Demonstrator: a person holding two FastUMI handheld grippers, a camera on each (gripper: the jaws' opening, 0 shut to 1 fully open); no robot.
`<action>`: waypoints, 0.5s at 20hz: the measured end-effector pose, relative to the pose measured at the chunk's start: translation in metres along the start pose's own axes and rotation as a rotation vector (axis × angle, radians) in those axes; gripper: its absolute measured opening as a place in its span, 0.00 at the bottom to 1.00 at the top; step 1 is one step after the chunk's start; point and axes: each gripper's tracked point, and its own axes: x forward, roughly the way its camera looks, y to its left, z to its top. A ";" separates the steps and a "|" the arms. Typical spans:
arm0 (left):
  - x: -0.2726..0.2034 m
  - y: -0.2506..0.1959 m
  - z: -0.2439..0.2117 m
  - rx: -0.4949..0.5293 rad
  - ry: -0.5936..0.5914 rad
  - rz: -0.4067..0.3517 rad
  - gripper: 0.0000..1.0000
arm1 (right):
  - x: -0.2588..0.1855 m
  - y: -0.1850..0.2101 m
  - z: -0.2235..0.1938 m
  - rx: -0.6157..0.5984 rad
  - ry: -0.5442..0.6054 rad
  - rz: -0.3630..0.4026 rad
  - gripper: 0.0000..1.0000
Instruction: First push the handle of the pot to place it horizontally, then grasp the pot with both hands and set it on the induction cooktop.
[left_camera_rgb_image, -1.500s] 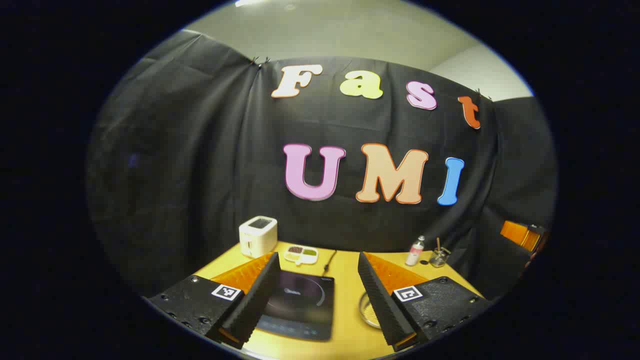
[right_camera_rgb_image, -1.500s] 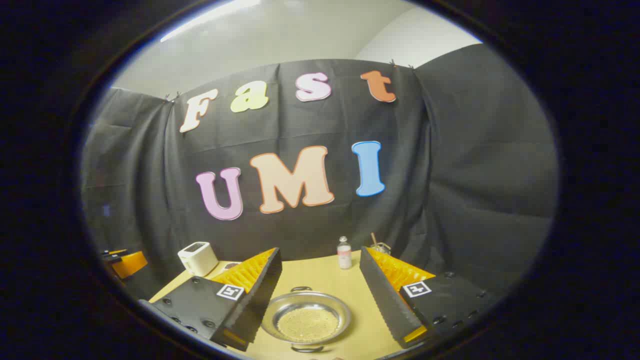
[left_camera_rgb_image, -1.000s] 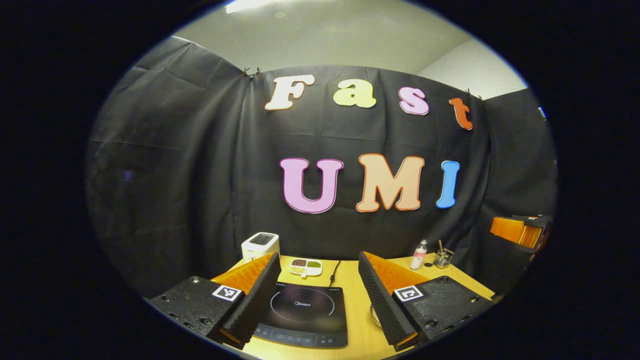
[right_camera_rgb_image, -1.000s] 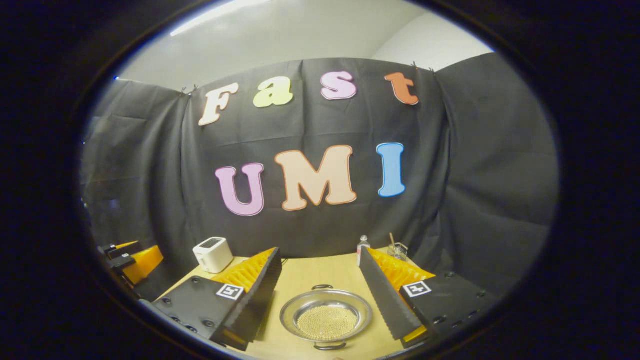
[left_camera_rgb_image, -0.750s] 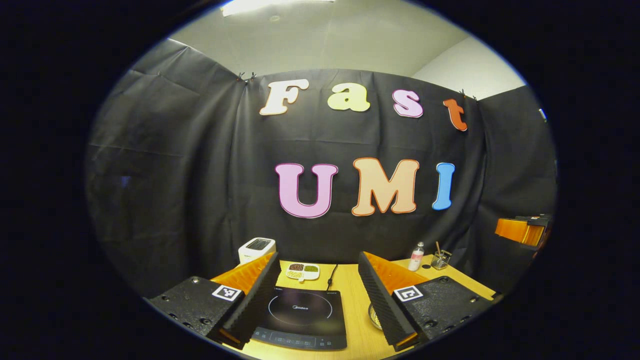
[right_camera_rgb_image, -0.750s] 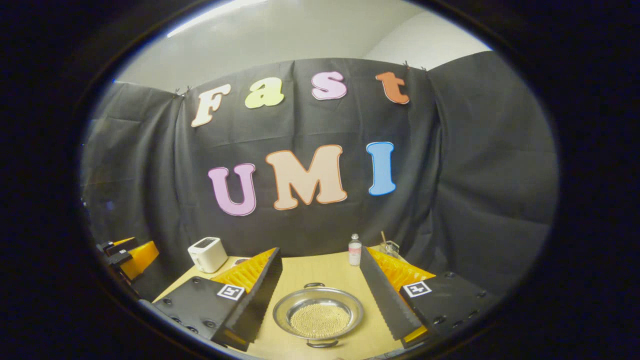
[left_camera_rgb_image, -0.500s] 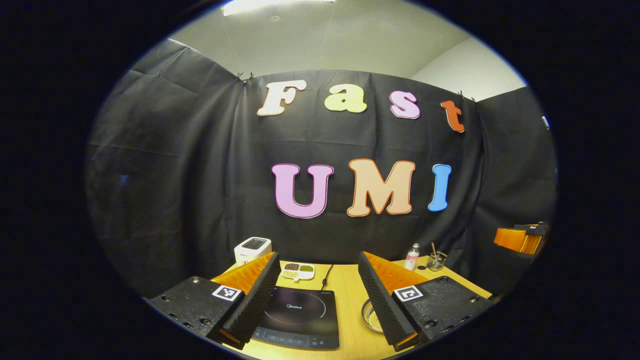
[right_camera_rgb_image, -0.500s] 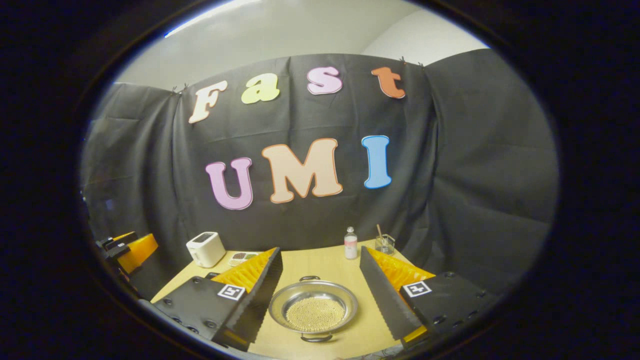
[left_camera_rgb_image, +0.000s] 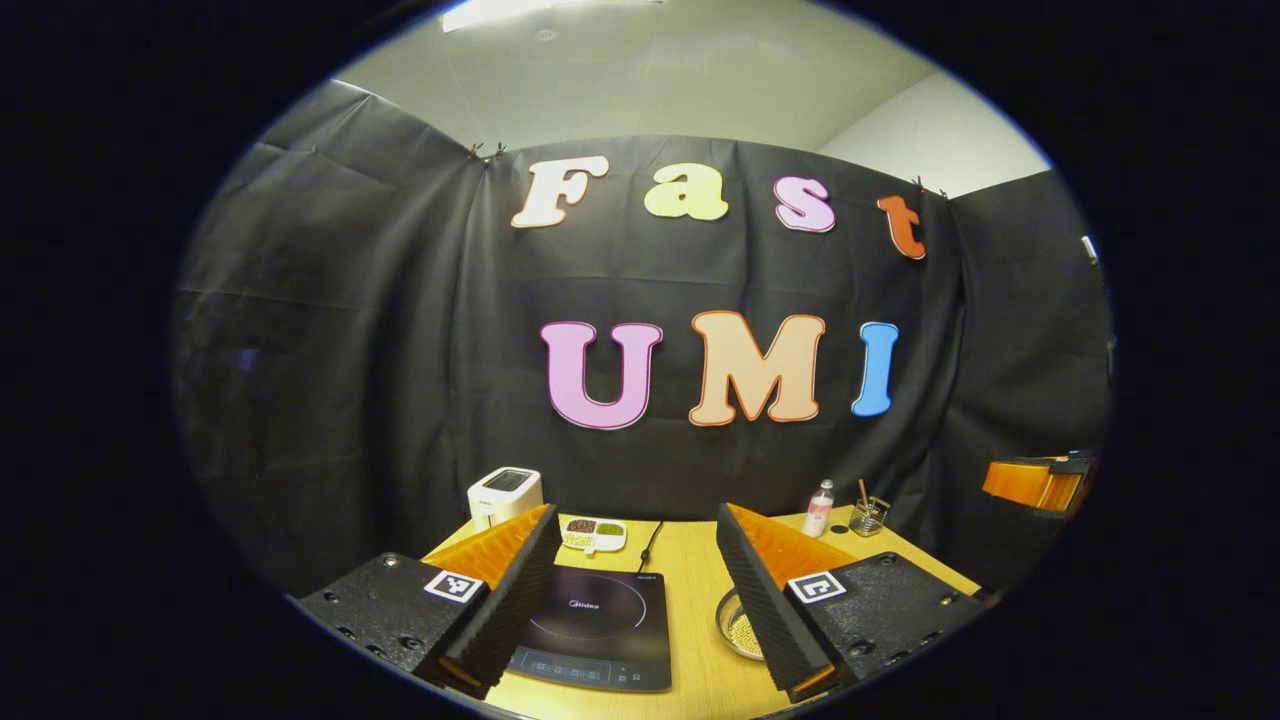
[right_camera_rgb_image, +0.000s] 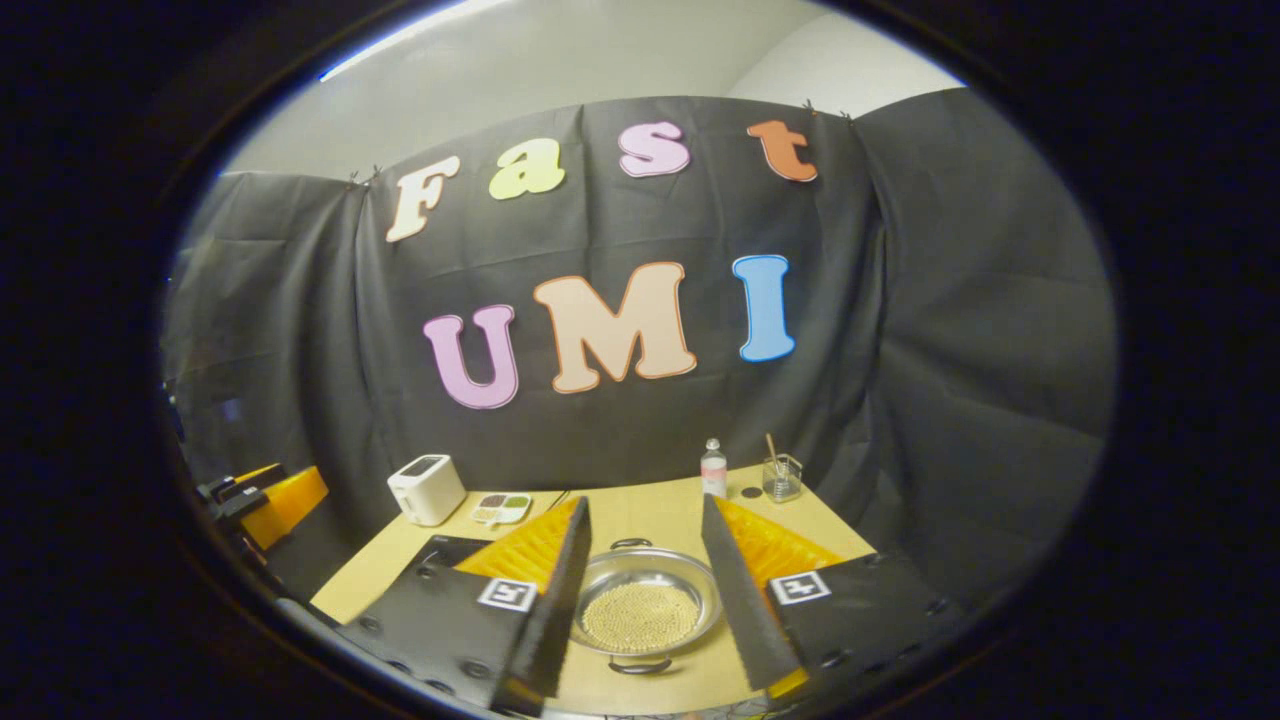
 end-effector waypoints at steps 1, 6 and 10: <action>0.000 0.002 -0.001 -0.001 0.005 0.005 0.92 | 0.001 0.001 -0.003 -0.003 0.002 -0.004 0.54; -0.004 0.023 -0.009 0.006 0.029 0.028 0.92 | 0.002 0.018 -0.015 -0.013 0.039 0.022 0.35; -0.004 0.036 -0.016 0.007 0.047 0.031 0.92 | 0.000 0.030 -0.017 0.004 0.039 0.020 0.00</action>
